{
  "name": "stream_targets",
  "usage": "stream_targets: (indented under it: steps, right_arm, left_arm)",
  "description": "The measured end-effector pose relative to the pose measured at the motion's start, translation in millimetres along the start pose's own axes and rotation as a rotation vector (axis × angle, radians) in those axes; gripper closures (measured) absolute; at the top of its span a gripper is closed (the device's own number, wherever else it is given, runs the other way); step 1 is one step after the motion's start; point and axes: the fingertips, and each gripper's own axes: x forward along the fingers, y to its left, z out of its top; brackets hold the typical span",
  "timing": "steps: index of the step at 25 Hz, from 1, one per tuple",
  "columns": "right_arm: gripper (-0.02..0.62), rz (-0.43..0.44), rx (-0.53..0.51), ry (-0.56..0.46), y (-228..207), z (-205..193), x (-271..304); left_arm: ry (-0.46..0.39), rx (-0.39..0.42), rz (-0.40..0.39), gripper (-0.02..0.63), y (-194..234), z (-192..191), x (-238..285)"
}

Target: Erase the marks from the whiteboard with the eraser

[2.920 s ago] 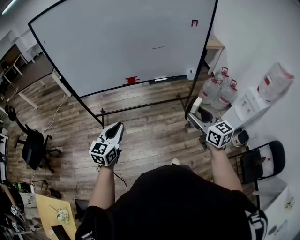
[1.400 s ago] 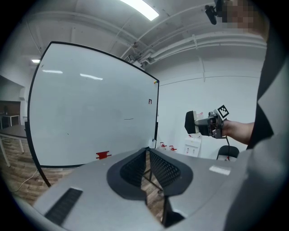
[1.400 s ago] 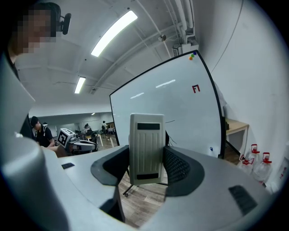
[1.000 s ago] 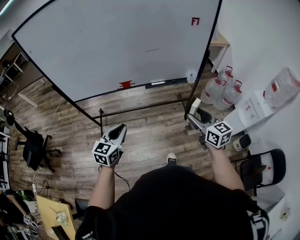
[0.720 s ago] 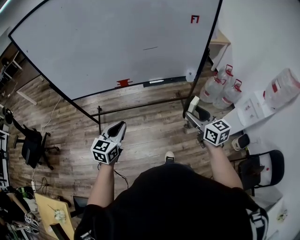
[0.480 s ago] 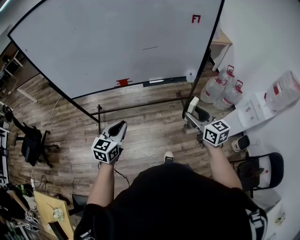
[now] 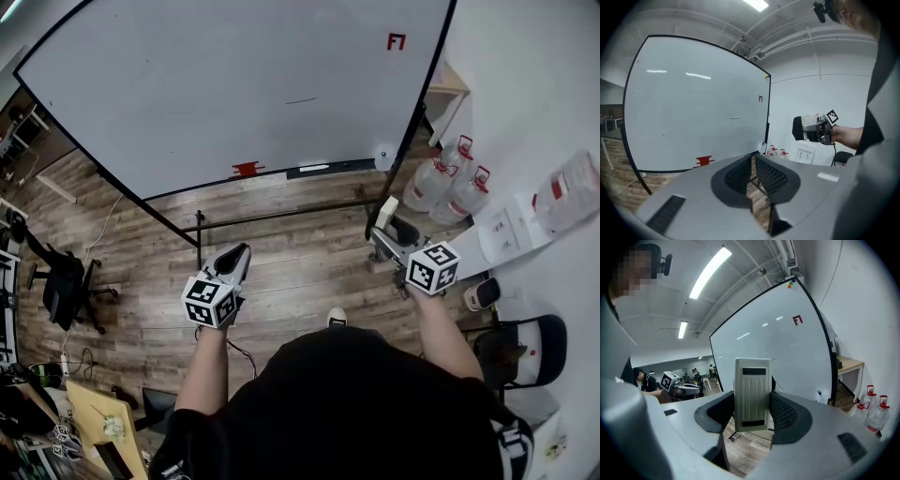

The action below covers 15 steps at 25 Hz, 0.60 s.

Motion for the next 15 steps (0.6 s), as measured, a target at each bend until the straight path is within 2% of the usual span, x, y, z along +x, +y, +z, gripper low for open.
stream_targets:
  steps: [15]
  right_arm:
    - [0.365,0.012,0.017,0.042,-45,3,37]
  left_arm:
    - [0.024,-0.020,0.007,0.568,13,3,53]
